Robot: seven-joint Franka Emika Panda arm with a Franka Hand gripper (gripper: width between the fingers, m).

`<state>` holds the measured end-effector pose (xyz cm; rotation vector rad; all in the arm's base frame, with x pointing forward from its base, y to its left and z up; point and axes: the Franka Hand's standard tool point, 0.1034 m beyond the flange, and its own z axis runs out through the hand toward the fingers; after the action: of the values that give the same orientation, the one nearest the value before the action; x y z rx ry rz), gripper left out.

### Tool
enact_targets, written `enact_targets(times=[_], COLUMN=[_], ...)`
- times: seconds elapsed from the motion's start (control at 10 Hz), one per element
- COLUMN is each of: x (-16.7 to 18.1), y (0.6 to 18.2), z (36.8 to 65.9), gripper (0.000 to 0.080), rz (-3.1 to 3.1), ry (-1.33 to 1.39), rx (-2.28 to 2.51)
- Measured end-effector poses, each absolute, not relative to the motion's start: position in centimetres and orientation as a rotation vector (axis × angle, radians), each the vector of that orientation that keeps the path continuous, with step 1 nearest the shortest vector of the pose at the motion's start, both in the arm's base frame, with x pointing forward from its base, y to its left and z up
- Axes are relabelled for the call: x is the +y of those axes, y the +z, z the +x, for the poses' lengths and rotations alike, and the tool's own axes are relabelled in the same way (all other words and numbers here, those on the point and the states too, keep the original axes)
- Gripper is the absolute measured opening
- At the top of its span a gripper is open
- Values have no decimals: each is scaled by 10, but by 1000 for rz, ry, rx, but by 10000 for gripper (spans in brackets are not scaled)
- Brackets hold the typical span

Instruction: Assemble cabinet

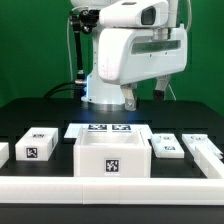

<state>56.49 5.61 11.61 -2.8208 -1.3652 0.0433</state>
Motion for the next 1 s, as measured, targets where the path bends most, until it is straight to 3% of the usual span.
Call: enact_targets(times=[0.4, 0.7, 1.0], x=[56, 44, 40], y=[115, 109, 107], z=[564, 525, 520], gripper=[650, 650, 650], rz=[-2814, -2703, -2630], ry=[37, 9, -23], rx=[-1382, -1615, -1749])
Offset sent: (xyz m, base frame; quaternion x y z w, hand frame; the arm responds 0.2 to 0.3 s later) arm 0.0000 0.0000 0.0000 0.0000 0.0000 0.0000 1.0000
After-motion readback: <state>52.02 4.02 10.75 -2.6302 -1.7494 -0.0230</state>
